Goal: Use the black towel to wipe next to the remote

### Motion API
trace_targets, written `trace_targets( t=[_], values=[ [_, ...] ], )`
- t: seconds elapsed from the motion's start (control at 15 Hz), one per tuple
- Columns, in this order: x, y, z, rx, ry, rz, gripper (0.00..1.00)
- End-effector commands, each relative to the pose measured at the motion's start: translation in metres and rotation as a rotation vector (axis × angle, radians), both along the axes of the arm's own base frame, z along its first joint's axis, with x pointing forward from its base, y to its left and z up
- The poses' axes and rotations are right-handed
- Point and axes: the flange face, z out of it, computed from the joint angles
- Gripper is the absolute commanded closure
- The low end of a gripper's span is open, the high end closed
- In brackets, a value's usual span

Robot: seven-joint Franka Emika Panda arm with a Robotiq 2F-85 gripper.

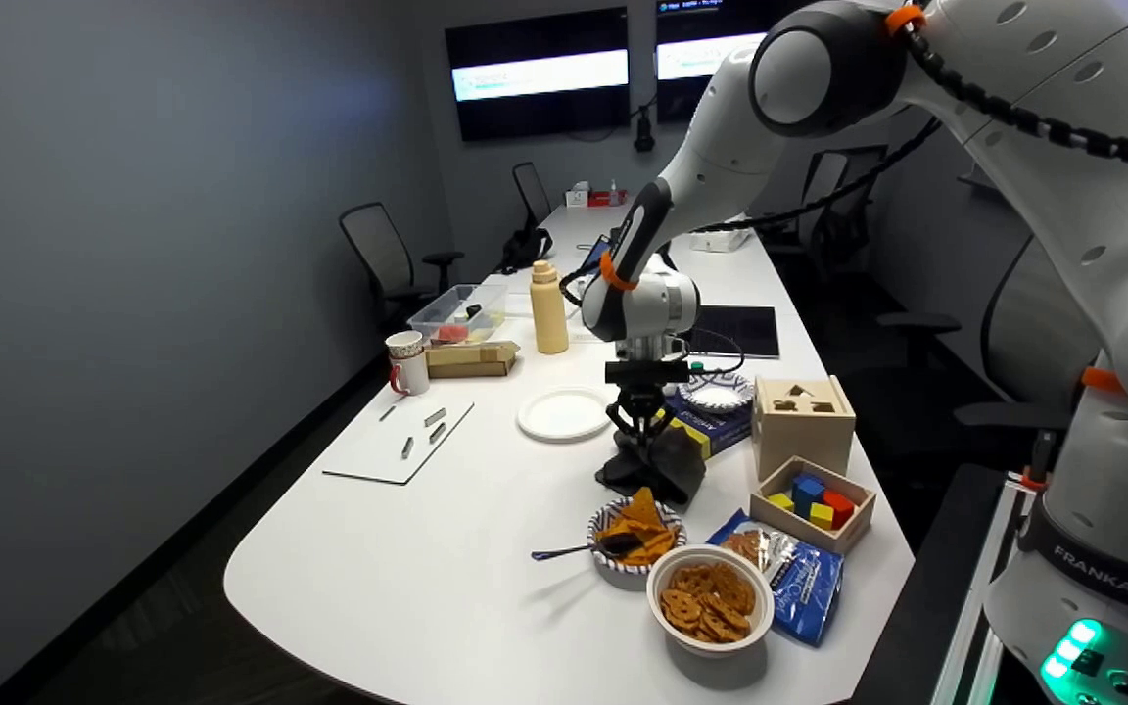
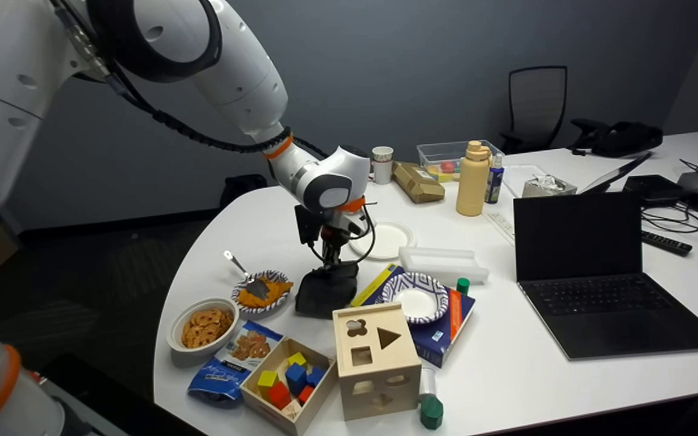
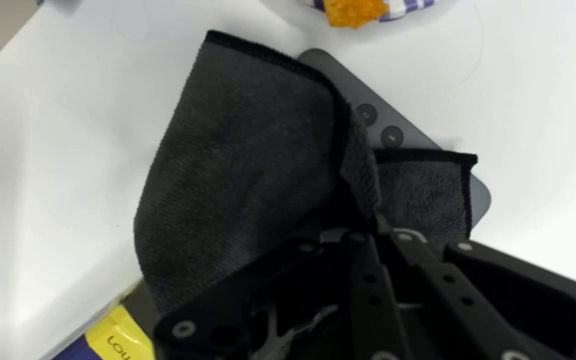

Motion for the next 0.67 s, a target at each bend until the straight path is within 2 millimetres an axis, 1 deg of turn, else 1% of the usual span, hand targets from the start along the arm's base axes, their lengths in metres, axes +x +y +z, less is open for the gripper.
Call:
trace_targets(
  t=[0.0,0.2,0.47,0.6],
  values=[
    [-0.031,-0.009,0.016,-0.041,0.028,-0.062,0.99],
    [-0.051,-0.013,0.012,-0.02,0.088,-0.08,0.99],
    [-0.079,-0.001,-0.002,0.046,0.201,-0.054,0.99],
    [-0.086,0.006,-0.005,0.087,0.239,-0.03,0.99]
  ],
)
